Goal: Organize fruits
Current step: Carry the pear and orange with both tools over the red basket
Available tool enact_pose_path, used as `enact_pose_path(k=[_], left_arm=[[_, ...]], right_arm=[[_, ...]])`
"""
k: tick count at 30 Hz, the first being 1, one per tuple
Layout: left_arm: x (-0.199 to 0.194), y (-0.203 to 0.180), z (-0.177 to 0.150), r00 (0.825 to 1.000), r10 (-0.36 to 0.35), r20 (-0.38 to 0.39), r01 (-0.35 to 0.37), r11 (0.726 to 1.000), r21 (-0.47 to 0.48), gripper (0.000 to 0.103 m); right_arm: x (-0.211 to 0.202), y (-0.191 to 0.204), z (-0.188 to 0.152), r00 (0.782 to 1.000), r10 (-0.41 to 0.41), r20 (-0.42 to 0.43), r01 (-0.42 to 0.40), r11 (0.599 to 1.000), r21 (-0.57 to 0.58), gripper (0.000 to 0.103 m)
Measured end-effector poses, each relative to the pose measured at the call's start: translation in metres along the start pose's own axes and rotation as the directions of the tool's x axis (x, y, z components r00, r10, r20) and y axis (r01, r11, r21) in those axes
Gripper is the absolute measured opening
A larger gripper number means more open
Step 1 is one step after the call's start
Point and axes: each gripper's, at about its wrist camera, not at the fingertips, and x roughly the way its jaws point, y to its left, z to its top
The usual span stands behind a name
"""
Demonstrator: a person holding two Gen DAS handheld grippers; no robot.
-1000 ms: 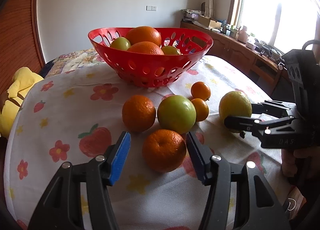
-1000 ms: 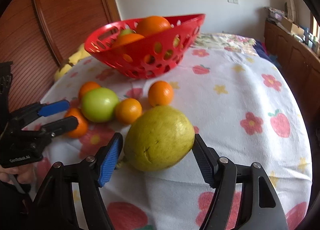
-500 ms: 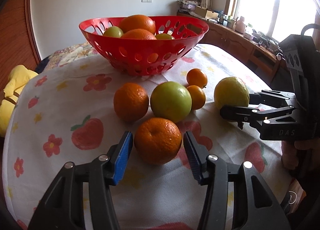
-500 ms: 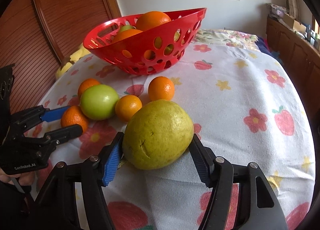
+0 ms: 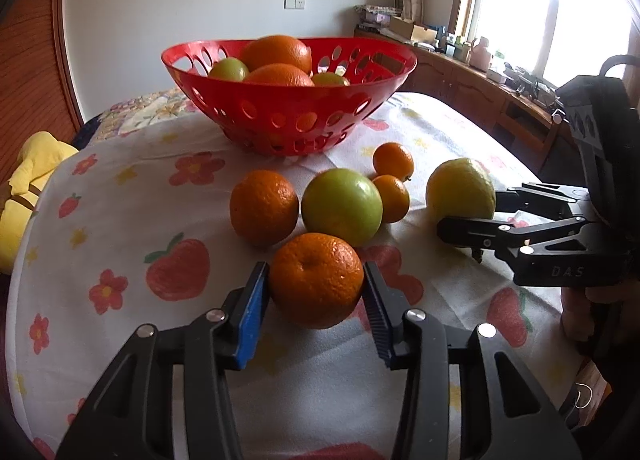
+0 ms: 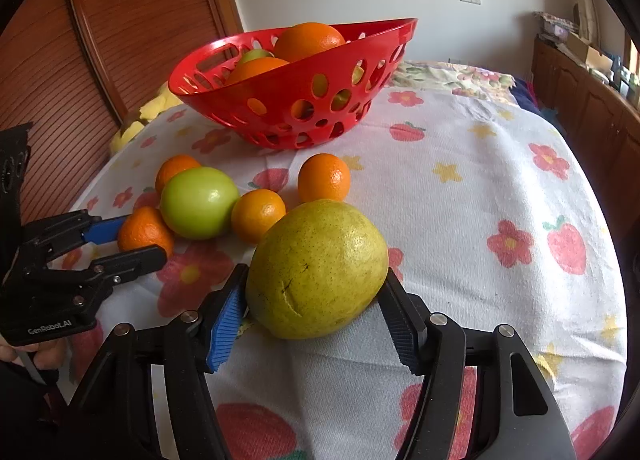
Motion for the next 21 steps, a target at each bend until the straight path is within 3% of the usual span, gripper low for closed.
enact_pose_path(k=[14, 21], left_arm=[[-0.033, 0.008, 0.010, 0.996, 0.001, 0.090, 0.001, 1.000, -0.021, 0.044], [-0.039, 0.009, 0.013, 0.994, 0.015, 0.106, -0.013, 1.000, -0.023, 0.044]], right_arm=[[0.001, 0.005, 0.001, 1.000, -0.021, 0.003, 0.021, 1.000, -0.023, 0.065], [-0.012, 0.007, 0.001, 0.999, -0.015, 0.050, 0.016, 0.999, -0.035, 0.064]])
